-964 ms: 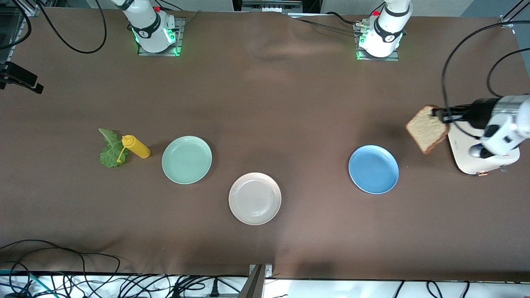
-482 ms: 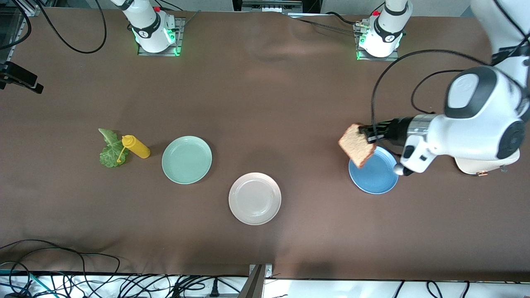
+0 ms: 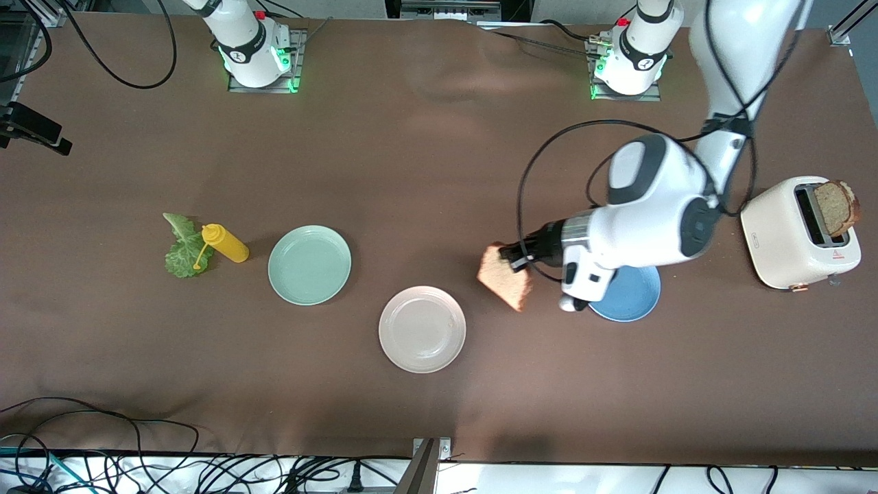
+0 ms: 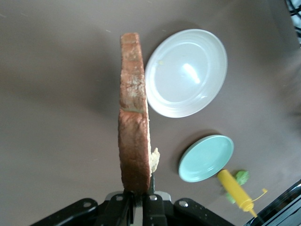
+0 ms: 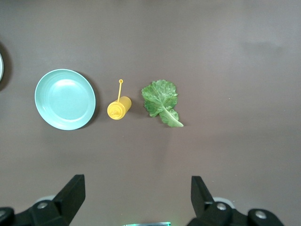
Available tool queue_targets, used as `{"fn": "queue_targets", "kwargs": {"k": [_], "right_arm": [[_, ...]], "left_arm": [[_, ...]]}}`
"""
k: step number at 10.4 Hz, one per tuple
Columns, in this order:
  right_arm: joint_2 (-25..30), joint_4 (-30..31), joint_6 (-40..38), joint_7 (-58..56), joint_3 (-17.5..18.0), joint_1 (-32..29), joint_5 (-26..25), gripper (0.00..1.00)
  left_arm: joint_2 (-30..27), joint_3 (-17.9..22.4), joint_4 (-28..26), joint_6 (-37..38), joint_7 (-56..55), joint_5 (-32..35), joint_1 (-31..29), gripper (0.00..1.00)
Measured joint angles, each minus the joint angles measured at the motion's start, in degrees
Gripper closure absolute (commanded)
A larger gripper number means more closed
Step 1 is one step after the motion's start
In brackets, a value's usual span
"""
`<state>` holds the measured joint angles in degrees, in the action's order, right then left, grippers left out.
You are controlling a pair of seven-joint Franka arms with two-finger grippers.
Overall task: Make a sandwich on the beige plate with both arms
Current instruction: 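Carry the bread slice over the beige plate with the left gripper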
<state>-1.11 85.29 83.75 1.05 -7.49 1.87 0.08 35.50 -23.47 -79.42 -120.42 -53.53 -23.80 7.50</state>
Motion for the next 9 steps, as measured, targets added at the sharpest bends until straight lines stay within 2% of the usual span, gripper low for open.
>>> {"fn": "queue_targets", "kwargs": {"k": [2,5,7,9], "right_arm": [[0.0,0.0,0.0,0.0,-0.1,0.0,0.0,0.0],[0.0,0.0,0.0,0.0,-0.1,0.0,0.0,0.0],[0.0,0.0,0.0,0.0,-0.1,0.0,0.0,0.0],[0.0,0.0,0.0,0.0,-0.1,0.0,0.0,0.0]], "left_arm": [[3.1,0.0,0.7,-8.8,-2.3,0.0,3.7,1.0],[10.3,0.1,7.4,-18.5,-6.0,0.0,8.2,1.0],[14.2,0.2,9.5,-25.7,-6.4,0.0,11.0,1.0],[18.0,0.6,12.8,-29.3,-6.4,0.0,13.0,1.0]]}}
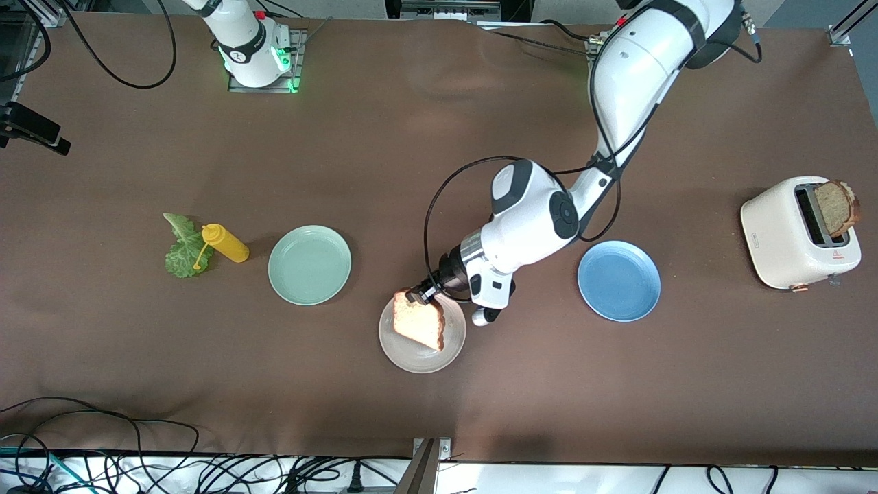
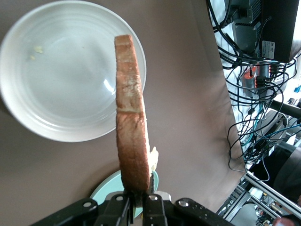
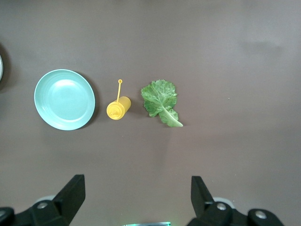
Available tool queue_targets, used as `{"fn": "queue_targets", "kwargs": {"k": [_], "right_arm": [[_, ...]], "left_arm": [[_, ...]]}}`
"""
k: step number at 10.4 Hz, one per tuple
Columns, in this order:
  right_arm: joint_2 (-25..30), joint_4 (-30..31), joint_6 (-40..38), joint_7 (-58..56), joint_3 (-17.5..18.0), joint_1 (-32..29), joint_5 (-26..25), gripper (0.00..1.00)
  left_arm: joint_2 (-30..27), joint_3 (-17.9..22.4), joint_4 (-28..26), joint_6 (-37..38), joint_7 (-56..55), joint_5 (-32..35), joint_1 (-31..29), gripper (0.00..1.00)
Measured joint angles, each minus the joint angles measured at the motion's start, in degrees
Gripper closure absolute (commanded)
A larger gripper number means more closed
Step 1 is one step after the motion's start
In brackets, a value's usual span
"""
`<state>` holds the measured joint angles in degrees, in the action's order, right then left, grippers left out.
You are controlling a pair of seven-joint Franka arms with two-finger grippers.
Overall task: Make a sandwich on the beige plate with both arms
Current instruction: 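Carry the bread slice over the beige plate with the left gripper, then lower the bread onto the beige plate and open the left gripper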
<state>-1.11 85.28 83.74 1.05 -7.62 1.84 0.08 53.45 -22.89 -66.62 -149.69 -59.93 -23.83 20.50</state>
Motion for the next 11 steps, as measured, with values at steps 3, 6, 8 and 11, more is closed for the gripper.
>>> {"fn": "queue_targets", "kwargs": {"k": [3,6,8,11], "right_arm": [[0.0,0.0,0.0,0.0,0.0,0.0,0.0,0.0],[0.0,0.0,0.0,0.0,-0.1,0.0,0.0,0.0],[0.0,0.0,0.0,0.0,-0.1,0.0,0.0,0.0],[0.0,0.0,0.0,0.0,-0.1,0.0,0.0,0.0]], "left_arm": [[3.3,1.1,3.7,-0.3,0.0,0.0,1.4,1.0],[4.5,2.4,5.0,-0.5,0.0,0.0,2.2,1.0],[6.0,2.8,5.8,-1.5,0.0,0.0,2.7,1.0],[8.0,2.9,7.8,-3.2,0.0,0.0,3.6,1.0]]}}
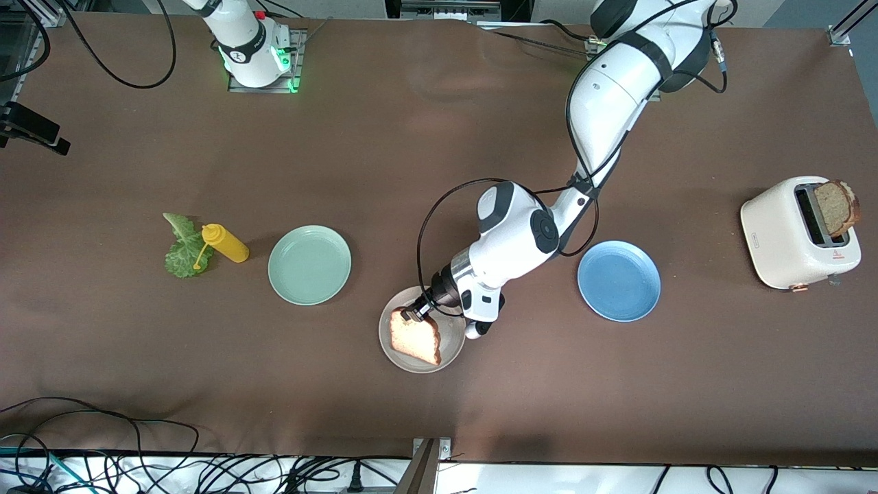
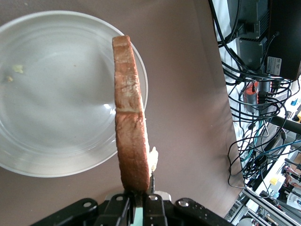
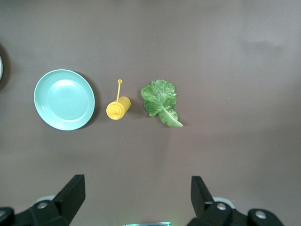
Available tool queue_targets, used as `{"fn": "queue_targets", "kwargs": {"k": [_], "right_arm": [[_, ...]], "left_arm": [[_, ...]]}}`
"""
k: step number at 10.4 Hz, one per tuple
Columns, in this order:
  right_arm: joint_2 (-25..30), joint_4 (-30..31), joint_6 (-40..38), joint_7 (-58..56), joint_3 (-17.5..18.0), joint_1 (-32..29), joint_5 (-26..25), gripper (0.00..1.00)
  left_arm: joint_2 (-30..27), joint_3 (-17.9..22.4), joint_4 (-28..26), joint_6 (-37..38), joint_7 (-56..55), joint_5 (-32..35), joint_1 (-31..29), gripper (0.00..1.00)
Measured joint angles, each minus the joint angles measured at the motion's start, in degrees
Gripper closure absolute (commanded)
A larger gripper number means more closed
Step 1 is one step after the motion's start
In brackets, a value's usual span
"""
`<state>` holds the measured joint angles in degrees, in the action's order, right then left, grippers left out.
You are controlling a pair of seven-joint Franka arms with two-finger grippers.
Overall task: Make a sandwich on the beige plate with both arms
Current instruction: 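Lower the bread onto the beige plate and open the left gripper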
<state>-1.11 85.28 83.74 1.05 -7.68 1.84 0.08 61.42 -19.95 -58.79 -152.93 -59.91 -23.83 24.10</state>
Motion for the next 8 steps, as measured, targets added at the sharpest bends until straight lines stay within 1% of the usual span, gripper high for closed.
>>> {"fn": "queue_targets", "kwargs": {"k": [3,8], "right_arm": [[0.0,0.0,0.0,0.0,0.0,0.0,0.0,0.0],[0.0,0.0,0.0,0.0,0.0,0.0,0.0,0.0]], "left_arm": [[0.7,0.2,0.8,-0.2,0.0,0.0,0.9,1.0],[1.3,1.0,0.8,-0.1,-0.2,0.0,0.1,1.0]]}}
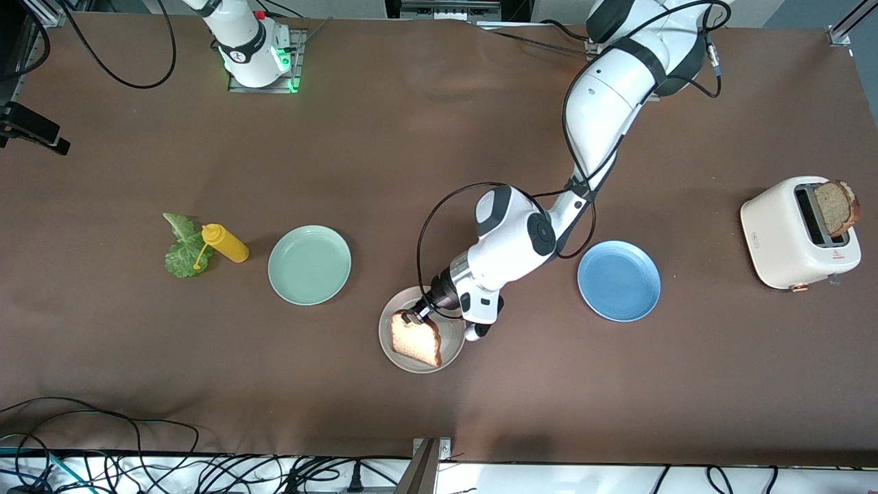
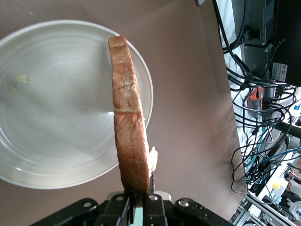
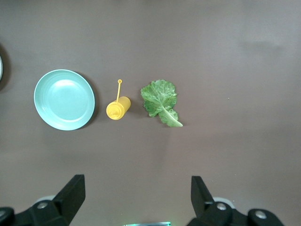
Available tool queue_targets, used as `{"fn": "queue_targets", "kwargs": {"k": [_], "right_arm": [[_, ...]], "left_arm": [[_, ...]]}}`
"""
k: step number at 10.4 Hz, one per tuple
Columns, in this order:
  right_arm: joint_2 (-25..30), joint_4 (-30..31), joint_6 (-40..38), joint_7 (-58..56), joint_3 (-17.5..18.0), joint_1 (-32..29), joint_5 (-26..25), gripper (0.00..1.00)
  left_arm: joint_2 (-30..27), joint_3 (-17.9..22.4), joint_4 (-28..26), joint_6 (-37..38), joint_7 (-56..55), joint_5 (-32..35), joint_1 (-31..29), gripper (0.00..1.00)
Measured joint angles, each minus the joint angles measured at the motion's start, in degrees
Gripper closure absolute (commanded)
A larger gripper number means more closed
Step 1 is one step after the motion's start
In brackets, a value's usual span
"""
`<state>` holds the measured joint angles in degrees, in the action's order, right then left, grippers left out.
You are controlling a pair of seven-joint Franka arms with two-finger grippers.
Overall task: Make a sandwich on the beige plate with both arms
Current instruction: 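Lower the bread onto the beige plate and open the left gripper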
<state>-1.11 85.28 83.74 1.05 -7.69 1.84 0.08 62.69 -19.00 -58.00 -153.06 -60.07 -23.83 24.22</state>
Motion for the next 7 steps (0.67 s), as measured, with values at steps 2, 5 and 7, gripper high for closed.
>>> {"fn": "queue_targets", "kwargs": {"k": [2,5,7], "right_arm": [[0.0,0.0,0.0,0.0,0.0,0.0,0.0,0.0],[0.0,0.0,0.0,0.0,0.0,0.0,0.0,0.0],[0.0,0.0,0.0,0.0,0.0,0.0,0.0,0.0]], "left_arm": [[0.2,-0.1,-0.3,0.1,-0.2,0.0,0.3,1.0],[0.3,-0.3,-0.9,0.1,-1.0,0.0,1.0,0.44],[0.3,-0.4,-1.0,0.2,-1.5,0.0,1.2,0.17]]}}
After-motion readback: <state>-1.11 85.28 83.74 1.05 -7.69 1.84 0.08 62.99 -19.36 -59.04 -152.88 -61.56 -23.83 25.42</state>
